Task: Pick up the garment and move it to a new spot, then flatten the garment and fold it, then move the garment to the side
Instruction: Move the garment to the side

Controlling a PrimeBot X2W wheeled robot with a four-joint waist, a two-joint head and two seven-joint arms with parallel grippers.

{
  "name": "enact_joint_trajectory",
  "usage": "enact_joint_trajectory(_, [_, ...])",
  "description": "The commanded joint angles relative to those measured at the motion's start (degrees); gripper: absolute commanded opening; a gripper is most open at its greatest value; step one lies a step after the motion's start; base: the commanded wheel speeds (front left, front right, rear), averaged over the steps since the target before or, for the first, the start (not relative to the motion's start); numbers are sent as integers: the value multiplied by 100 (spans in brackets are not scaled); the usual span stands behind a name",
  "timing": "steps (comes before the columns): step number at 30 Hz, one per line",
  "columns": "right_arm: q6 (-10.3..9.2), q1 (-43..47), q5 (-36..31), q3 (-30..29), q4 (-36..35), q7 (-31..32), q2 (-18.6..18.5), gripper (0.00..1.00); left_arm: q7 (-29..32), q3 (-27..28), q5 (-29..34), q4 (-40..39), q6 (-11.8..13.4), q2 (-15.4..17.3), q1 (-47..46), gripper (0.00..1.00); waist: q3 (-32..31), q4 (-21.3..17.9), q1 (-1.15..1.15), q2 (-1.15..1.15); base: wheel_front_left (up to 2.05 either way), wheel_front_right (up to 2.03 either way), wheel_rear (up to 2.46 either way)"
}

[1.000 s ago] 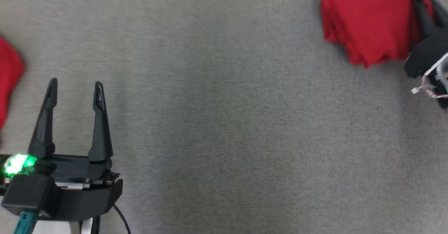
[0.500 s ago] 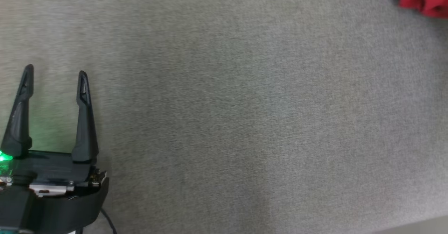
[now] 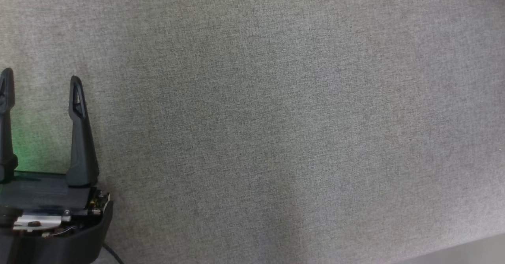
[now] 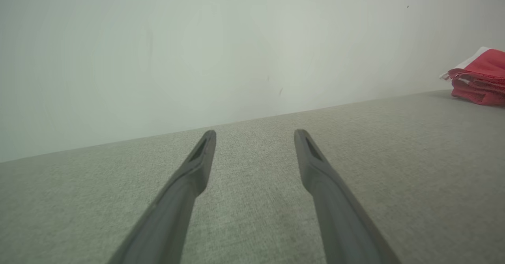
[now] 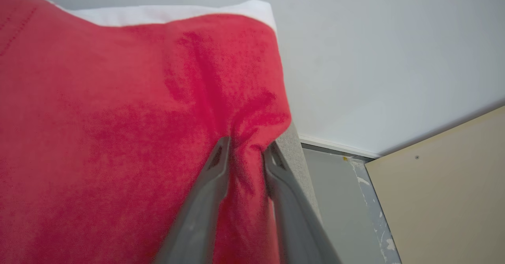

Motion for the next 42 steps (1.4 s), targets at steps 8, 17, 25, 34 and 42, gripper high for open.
enact_joint_trajectory(8, [-13, -143, -267, 64, 236, -331, 63, 100, -5, -2, -47, 248, 92, -55, 142, 100, -346, 69, 0, -1, 0, 0, 0])
enact_joint_trajectory(17, [-13, 246, -247, -49, -450, -686, 410, 100, -10, 76, -225, 659, 201, -296, 530, 100, -1574, 276, 0, -1, 0, 0, 0])
enact_joint_trajectory(25, [-13, 1311, -141, -482, -1490, -725, 791, 100, -10, 310, -391, 873, 234, -473, 1063, 100, -2389, 514, 0, -1, 0, 0, 0])
enact_joint_trajectory(34, [-13, 3022, -297, -1206, -2485, -727, 1331, 100, -10, 369, -441, 1145, 160, -630, 1386, 100, -3037, 771, 0, -1, 0, 0, 0])
enact_joint_trajectory(42, [-13, 4598, -513, -1639, -3350, -652, 1928, 100, -10, 406, -436, 1482, 85, -718, 1563, 100, -3413, 925, 0, -1, 0, 0, 0])
